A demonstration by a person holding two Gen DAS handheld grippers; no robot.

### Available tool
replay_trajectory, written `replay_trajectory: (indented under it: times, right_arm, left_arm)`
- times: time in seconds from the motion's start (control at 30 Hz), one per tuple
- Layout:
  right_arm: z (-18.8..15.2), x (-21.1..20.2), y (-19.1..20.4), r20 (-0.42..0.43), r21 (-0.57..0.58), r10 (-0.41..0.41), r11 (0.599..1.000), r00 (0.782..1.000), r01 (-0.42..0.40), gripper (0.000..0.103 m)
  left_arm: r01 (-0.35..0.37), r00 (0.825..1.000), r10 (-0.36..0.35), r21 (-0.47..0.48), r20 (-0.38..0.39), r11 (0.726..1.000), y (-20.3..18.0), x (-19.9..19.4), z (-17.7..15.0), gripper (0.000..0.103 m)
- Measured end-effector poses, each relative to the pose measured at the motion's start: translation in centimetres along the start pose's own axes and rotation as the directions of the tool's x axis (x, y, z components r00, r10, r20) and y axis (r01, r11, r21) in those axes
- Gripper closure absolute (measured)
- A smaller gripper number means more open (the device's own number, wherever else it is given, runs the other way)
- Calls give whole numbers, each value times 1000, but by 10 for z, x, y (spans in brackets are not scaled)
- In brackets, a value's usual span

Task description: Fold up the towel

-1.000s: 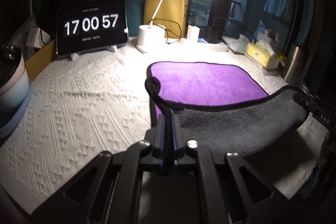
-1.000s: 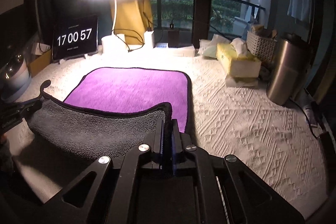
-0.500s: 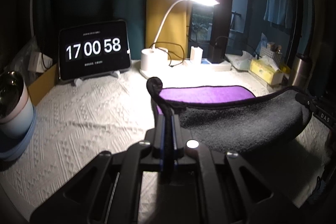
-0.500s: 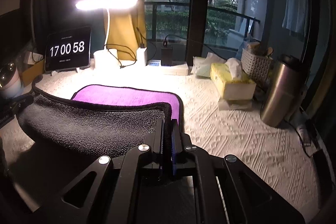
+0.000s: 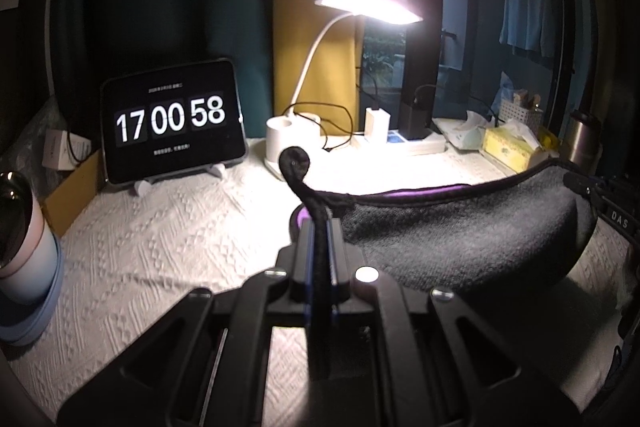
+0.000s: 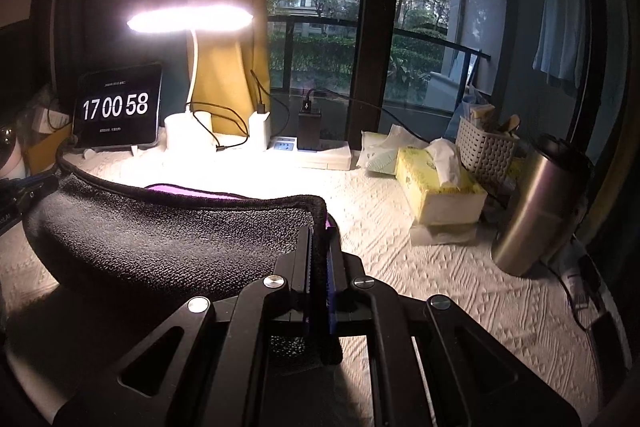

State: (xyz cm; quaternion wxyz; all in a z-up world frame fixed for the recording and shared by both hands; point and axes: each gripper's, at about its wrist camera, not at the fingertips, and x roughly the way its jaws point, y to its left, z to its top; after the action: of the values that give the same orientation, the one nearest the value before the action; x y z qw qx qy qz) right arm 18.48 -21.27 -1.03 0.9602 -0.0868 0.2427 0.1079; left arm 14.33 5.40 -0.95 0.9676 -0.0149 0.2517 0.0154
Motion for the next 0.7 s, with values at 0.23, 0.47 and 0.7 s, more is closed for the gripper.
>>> replay_trajectory:
  times: [0.23, 0.47, 0.7]
  right_arm:
    - [8, 14, 0, 6, -9, -13, 1000, 1000, 13, 97]
    - [16, 30, 0, 3, -15, -17, 1000, 1000, 17, 97]
    - [24, 49, -2, -2, -10, -19, 1000, 1000, 19, 97]
  left_arm:
    - [-5, 1000, 5, 24, 22, 1000, 0, 11, 9, 97]
    - [-2, 1000, 2, 25, 19, 1000, 2, 27, 17, 97]
    - [-3, 1000, 2, 36, 21, 999, 4, 48, 29, 97]
